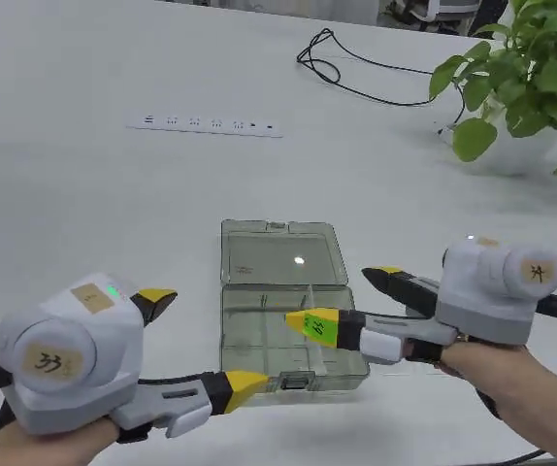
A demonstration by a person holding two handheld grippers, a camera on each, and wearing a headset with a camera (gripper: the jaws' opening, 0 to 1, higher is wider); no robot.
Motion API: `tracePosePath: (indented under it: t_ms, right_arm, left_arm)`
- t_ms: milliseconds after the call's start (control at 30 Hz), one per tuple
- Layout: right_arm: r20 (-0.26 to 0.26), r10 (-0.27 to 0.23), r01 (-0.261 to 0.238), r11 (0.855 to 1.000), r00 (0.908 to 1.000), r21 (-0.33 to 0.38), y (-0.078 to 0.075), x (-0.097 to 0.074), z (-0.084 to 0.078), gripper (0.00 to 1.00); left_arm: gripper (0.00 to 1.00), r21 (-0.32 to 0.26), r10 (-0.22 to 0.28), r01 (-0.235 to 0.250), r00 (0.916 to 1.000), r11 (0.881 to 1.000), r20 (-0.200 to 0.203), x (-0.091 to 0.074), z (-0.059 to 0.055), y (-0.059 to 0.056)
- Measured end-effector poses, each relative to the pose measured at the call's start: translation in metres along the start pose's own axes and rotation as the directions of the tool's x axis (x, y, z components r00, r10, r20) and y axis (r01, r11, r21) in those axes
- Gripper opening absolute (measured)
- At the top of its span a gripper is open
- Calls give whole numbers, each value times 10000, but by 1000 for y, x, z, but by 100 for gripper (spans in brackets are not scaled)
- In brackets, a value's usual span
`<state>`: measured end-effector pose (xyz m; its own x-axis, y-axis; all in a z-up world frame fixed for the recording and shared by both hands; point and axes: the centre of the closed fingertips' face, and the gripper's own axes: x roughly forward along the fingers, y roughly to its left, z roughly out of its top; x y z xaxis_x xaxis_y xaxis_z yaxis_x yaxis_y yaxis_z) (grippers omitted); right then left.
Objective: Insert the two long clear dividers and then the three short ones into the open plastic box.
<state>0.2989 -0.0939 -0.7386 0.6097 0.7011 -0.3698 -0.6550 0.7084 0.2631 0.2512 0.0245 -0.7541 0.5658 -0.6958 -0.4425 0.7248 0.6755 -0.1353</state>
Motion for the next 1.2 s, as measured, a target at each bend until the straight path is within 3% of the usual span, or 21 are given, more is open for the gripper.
tracePosePath:
  t_ms: [167, 333, 600, 767, 1033, 1100, 1133, 1200]
  right_arm:
    - [535, -143, 145, 9999, 9985, -42, -4, -13, 1, 100]
    - [501, -218, 241, 9987, 9985, -447, -9, -26, -5, 100]
    - [888, -430, 468, 9981, 9951, -403, -14, -47, -11, 100]
    - [680, -519, 562, 9964, 9963, -636, -13, -53, -21, 100]
    - [816, -707, 741, 9965, 9942, -395, -14, -58, -26, 100]
    - [904, -700, 736, 9966, 9934, -377, -10, -59, -25, 100]
    - [954, -693, 730, 9967, 9930, -355, -8, -59, -23, 100]
    - [932, -718, 756, 9964, 9931, -382, -6, -58, -24, 100]
  left_arm:
    - [83, -67, 306, -308, 9993, 9995, -219, -5, -6, 11]
    - [82, -211, 679, -683, 9975, 9974, -220, -11, -5, 22]
    - [82, -828, 1399, -1431, 9892, 9862, -433, -16, -17, 43]
    - [82, -1044, 1621, -1665, 9856, 9805, -490, -20, -17, 50]
    - [82, -1124, 1955, -2025, 9782, 9728, -703, -27, -24, 65]
    - [80, -918, 2026, -2122, 9737, 9729, -1040, -30, -31, 70]
    - [78, -444, 2220, -2304, 9645, 9721, -1431, -33, -38, 76]
    - [75, -219, 2394, -2486, 9503, 9684, -1992, -37, -48, 82]
